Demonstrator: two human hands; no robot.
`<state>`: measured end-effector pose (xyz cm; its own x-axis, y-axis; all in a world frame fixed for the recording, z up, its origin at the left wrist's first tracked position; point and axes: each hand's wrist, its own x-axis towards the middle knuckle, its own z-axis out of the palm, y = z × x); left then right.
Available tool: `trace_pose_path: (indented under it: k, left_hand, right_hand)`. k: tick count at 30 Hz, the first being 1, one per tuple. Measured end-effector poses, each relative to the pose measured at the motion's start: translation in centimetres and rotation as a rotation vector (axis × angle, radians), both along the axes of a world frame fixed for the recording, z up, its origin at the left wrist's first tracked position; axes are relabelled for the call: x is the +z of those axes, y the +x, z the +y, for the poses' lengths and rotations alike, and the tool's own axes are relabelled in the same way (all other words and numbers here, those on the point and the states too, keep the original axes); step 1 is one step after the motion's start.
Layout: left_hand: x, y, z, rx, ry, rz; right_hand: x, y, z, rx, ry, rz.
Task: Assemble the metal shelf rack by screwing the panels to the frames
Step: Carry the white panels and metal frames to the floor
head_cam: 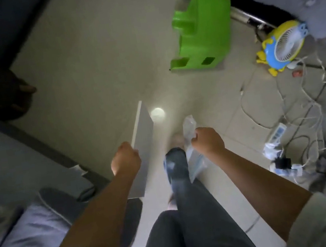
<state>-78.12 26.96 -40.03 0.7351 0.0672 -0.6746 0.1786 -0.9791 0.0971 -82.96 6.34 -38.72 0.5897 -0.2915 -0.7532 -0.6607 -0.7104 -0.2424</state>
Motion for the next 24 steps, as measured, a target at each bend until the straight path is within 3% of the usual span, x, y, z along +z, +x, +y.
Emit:
trace_pose_path:
  k: [12, 18, 24]
  left_hand:
    - [-2.5, 27.1, 0.0, 0.173, -0.056, -0.037]
    - [-6.6, 41.5, 2.2, 0.218, -0.145, -0.065]
    - [-15.8, 51.3, 3.7, 0.368, -0.182, -0.045]
  right_hand:
    - [-0.8, 29.8, -1.0, 0.204, -0.068, -0.082]
    - [-6.1, 43.6, 0.7, 0.175, -0.15, -0.088]
    - [-14.1, 53.1, 2.4, 0.057, -0.138, -0.123]
